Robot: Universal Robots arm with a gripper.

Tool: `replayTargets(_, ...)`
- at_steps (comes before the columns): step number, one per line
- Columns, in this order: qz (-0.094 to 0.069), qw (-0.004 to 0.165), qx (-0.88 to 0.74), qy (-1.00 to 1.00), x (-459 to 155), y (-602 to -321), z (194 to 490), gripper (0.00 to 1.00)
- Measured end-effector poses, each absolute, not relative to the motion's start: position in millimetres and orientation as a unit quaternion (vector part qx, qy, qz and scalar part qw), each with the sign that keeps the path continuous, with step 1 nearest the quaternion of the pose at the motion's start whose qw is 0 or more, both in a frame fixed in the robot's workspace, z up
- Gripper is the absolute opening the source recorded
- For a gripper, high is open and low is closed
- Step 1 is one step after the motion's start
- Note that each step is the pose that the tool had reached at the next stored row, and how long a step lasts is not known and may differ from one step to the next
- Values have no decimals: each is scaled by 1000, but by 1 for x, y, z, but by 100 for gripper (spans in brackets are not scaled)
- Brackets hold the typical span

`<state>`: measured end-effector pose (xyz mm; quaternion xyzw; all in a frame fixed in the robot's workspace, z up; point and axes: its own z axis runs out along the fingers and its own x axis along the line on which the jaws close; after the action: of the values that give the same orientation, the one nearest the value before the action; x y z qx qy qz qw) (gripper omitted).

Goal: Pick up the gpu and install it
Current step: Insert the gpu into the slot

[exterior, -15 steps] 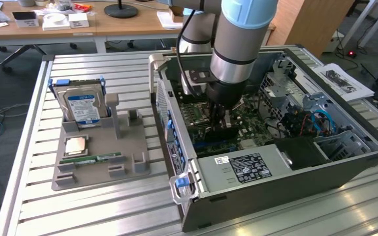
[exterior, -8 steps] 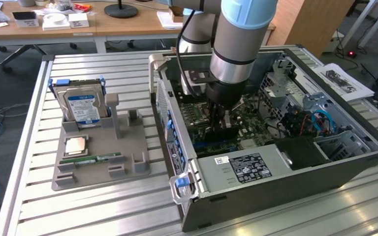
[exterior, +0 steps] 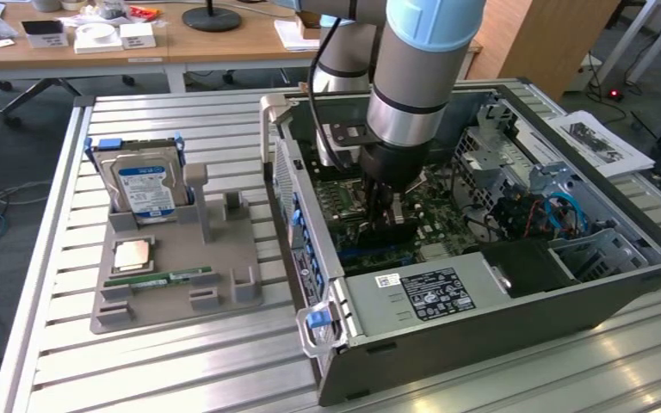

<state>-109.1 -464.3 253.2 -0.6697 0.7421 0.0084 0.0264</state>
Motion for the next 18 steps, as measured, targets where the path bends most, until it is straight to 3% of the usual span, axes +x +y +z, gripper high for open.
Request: replayTargets(18, 8, 26, -670, 742, -109, -464, 252, 27)
